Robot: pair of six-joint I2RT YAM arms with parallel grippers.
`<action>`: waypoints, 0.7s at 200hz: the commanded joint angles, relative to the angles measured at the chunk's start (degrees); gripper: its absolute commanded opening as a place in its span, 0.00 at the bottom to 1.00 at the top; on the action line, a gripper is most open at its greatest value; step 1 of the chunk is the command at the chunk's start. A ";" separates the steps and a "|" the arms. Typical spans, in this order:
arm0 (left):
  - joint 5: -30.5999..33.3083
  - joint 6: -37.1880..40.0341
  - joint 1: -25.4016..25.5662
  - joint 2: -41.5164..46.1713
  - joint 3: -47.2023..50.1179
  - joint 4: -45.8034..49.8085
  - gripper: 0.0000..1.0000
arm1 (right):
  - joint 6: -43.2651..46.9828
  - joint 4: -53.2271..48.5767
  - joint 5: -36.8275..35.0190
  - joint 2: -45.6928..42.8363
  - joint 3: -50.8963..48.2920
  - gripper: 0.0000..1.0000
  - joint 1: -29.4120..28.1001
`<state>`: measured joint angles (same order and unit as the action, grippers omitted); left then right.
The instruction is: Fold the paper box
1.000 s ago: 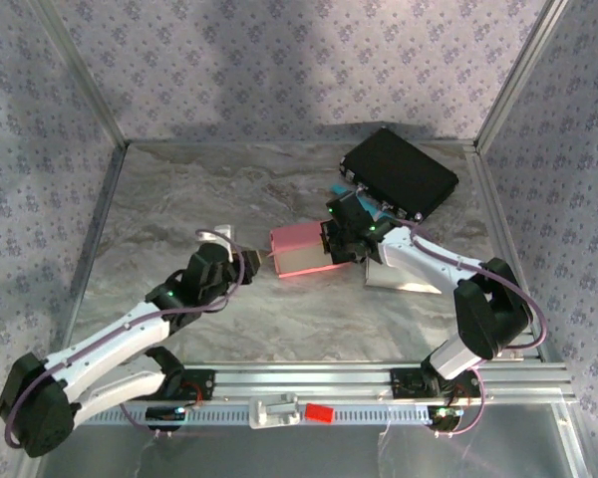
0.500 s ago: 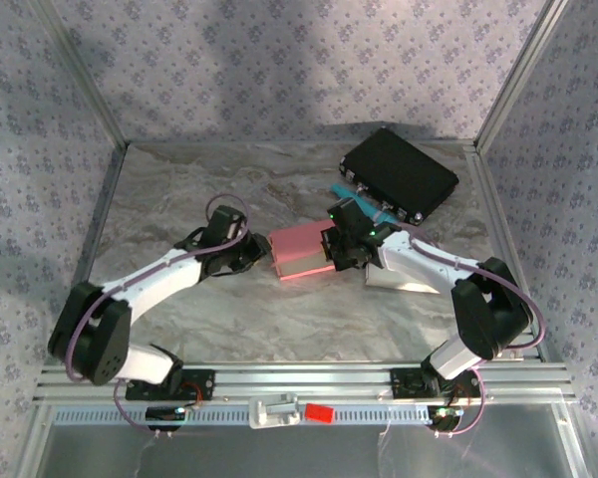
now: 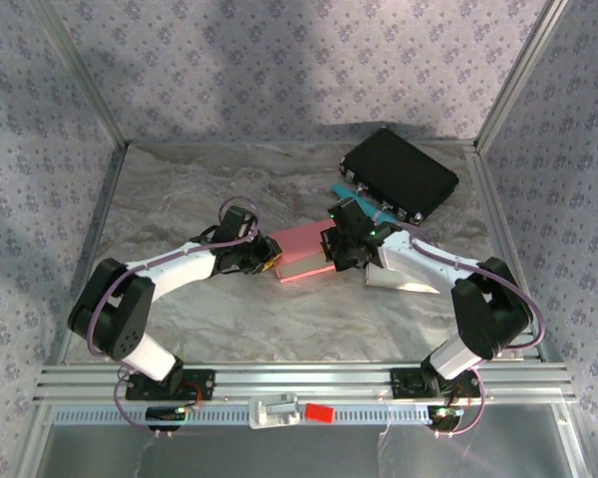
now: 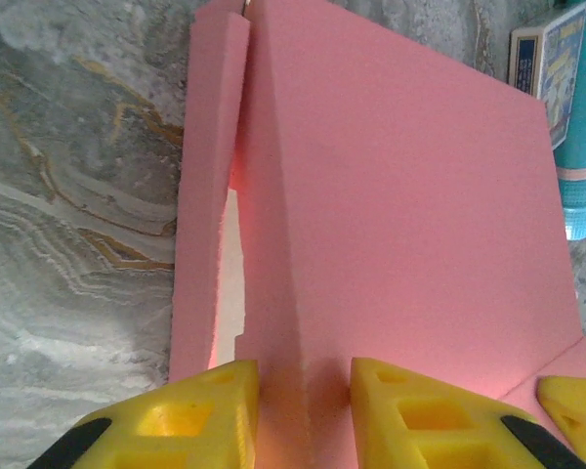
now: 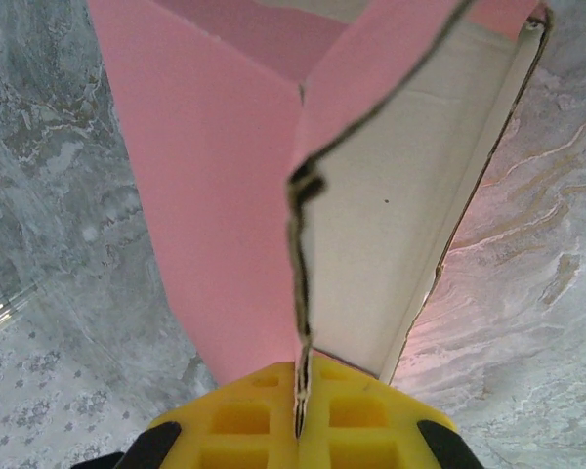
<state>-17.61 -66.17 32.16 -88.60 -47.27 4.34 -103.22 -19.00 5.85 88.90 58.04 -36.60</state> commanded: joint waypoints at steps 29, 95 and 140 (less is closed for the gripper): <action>-0.17 0.10 0.55 -0.19 -0.61 -0.44 0.22 | 1.13 -1.44 1.70 0.40 -0.78 0.00 -0.13; 1.21 4.98 0.19 0.79 1.95 4.90 0.18 | 1.96 -1.84 2.93 0.46 -3.87 0.02 -1.39; 4.13 9.38 -0.27 2.48 1.63 10.84 0.18 | 3.41 -3.97 3.82 0.34 -3.53 0.13 -1.62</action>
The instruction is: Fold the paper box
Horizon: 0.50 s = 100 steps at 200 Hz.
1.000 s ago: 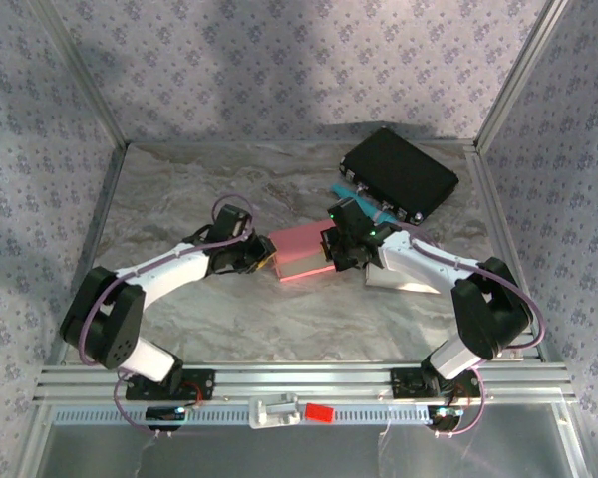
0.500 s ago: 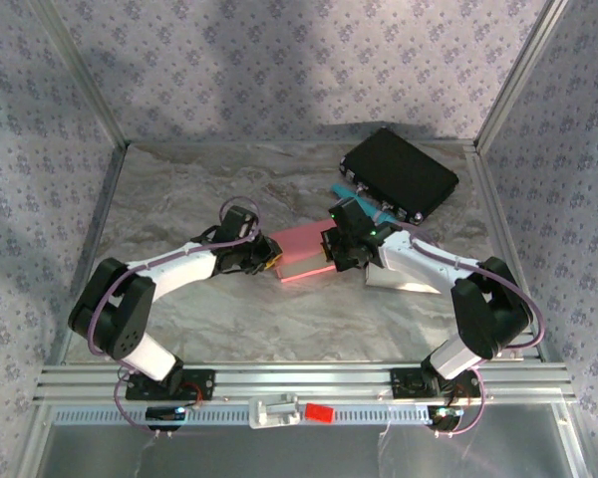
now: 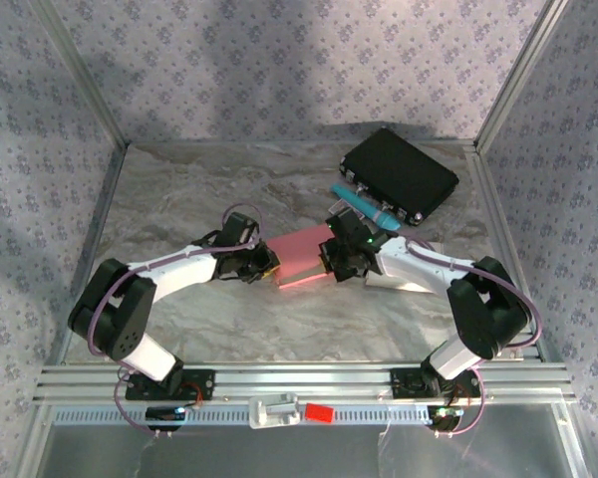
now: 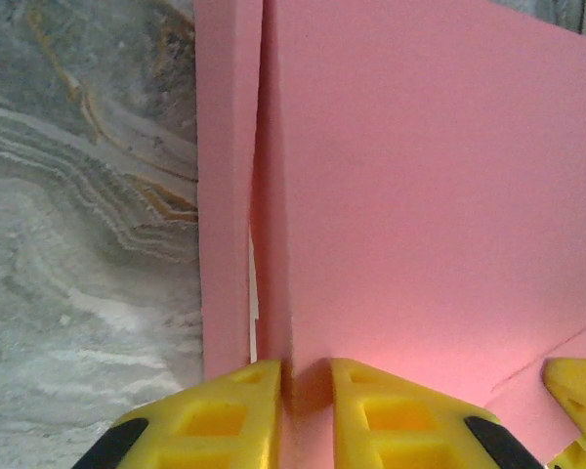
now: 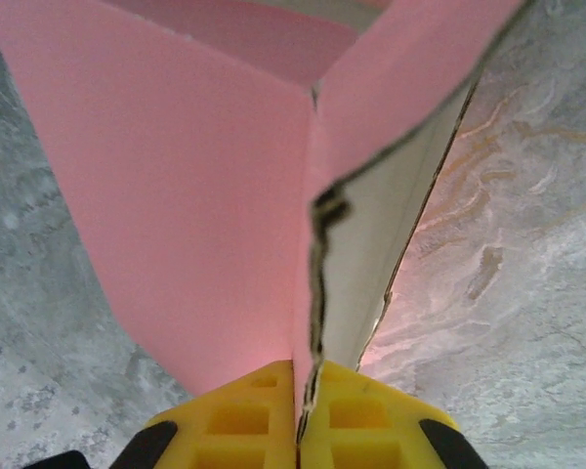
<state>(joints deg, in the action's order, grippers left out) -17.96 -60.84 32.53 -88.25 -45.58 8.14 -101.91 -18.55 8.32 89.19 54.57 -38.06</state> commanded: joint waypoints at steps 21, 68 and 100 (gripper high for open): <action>4.70 6.02 -0.65 1.91 -1.46 9.05 0.19 | 7.23 -11.04 1.10 -0.67 3.68 0.28 0.36; 4.46 6.34 -0.66 1.22 -1.48 8.23 0.19 | 31.87 -36.14 -6.17 -6.14 17.50 0.56 2.54; 4.57 7.48 -0.66 1.06 -2.53 9.16 0.19 | 47.84 -33.05 -4.88 -7.55 16.27 0.57 10.40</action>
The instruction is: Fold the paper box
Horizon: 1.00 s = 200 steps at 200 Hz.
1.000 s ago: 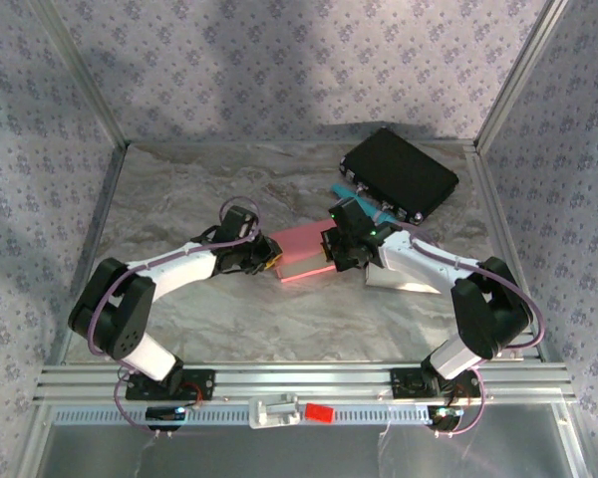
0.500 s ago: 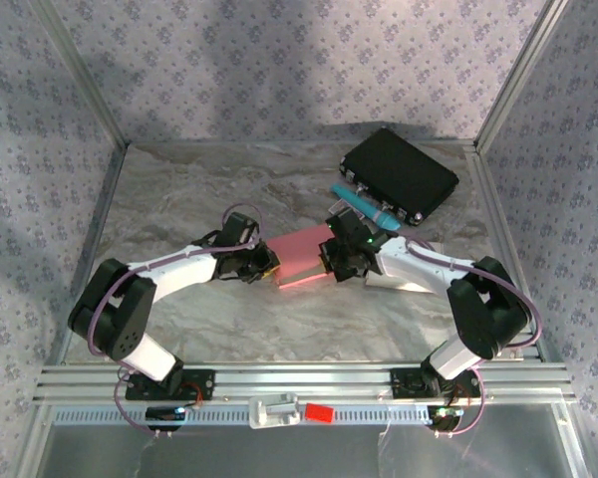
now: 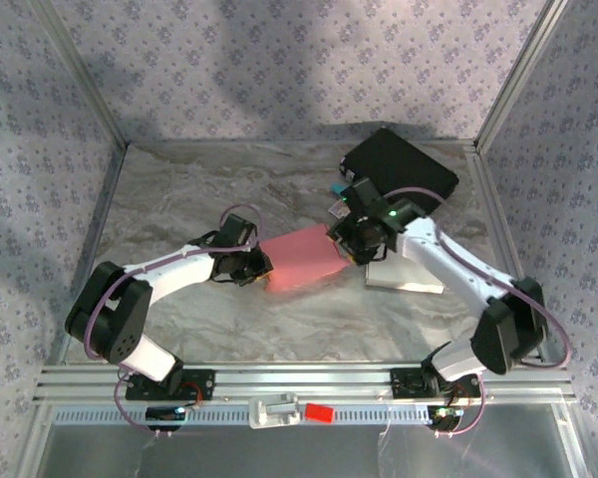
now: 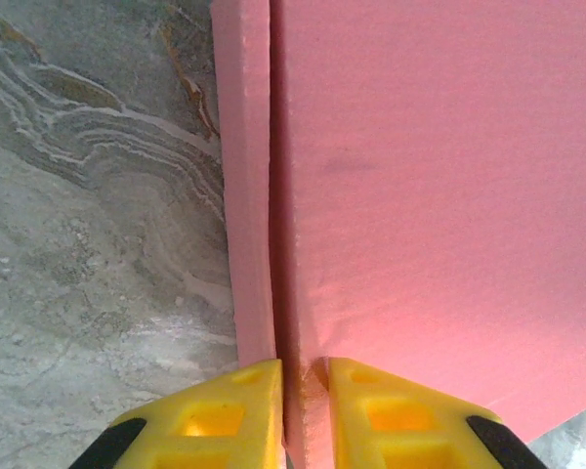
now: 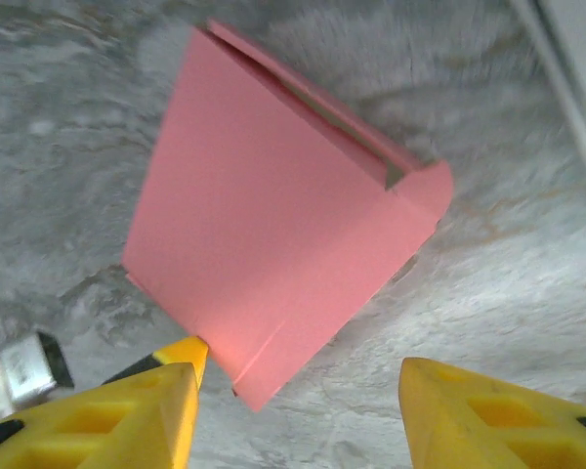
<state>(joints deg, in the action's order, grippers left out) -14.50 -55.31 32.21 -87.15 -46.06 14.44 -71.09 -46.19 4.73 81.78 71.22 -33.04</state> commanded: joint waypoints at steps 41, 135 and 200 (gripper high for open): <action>1.04 2.55 -0.32 -0.67 -2.07 2.75 0.19 | 38.10 -2.68 8.22 14.31 7.18 0.50 9.79; 1.05 4.46 -1.14 -1.30 -3.28 4.61 0.19 | 52.79 -3.53 9.37 30.15 13.16 0.59 6.82; 1.14 6.67 -1.98 0.27 -5.12 7.74 0.25 | 51.72 -1.12 11.30 33.45 10.55 0.42 6.58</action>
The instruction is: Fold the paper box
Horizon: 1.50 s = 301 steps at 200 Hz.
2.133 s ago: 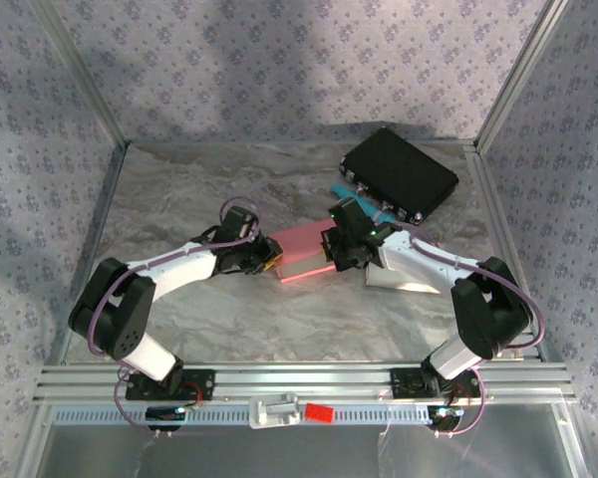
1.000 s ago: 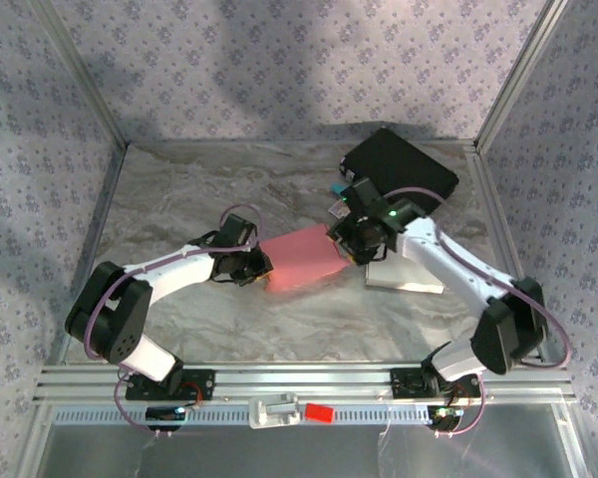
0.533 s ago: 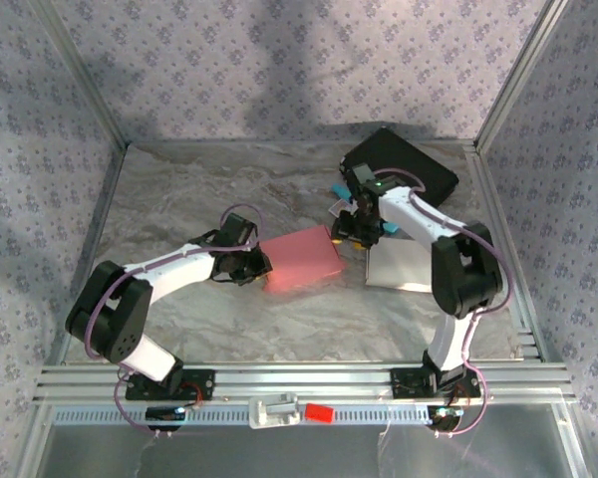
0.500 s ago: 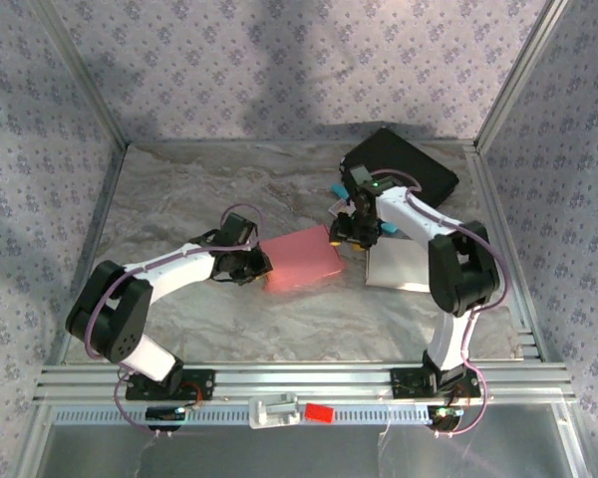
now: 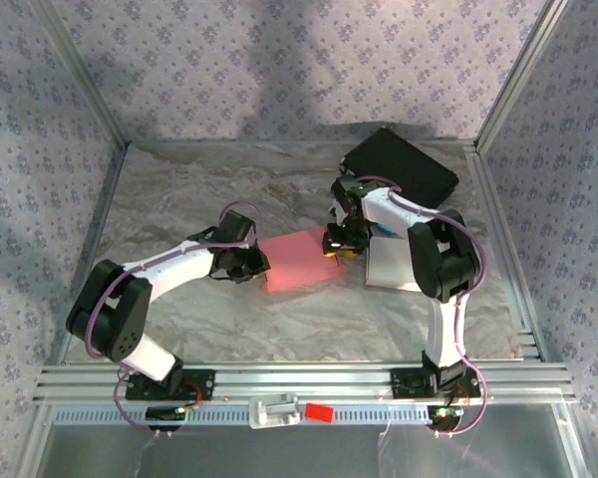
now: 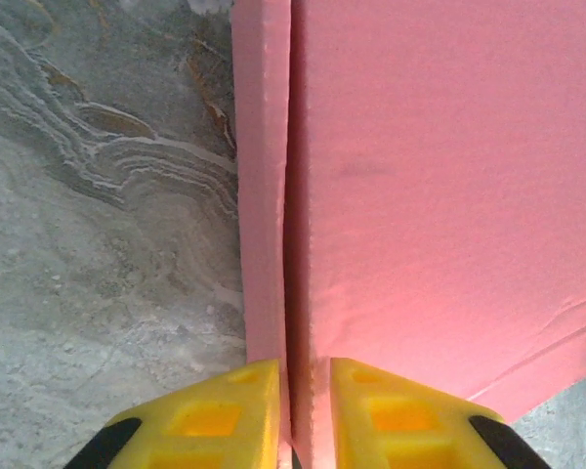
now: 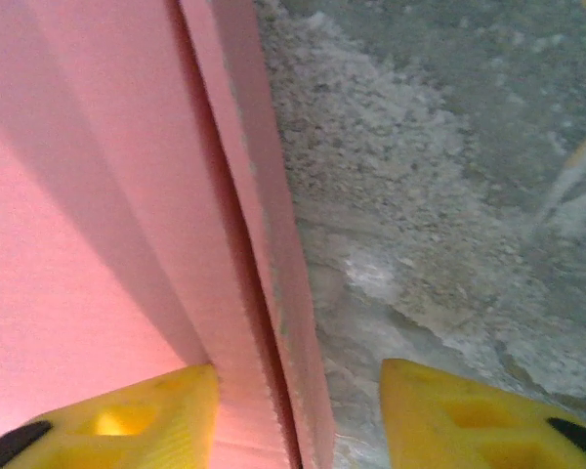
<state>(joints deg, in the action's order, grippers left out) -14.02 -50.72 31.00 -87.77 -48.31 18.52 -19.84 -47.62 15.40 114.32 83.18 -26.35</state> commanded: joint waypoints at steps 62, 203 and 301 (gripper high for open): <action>-5.94 4.94 -6.90 2.10 -1.23 0.81 0.33 | 0.07 0.77 1.35 0.11 -1.69 0.30 -0.19; -7.69 -0.60 -5.03 -6.57 2.67 -14.22 0.22 | -1.08 2.20 5.40 0.33 -1.56 0.21 -1.36; -6.87 1.29 -5.14 -3.24 5.15 -11.30 0.10 | -5.17 5.60 11.15 -2.48 -4.96 0.12 -2.74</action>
<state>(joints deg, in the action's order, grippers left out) -19.25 -50.81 24.84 -91.81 -44.93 4.40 -23.11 -43.68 20.05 112.75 80.36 -26.68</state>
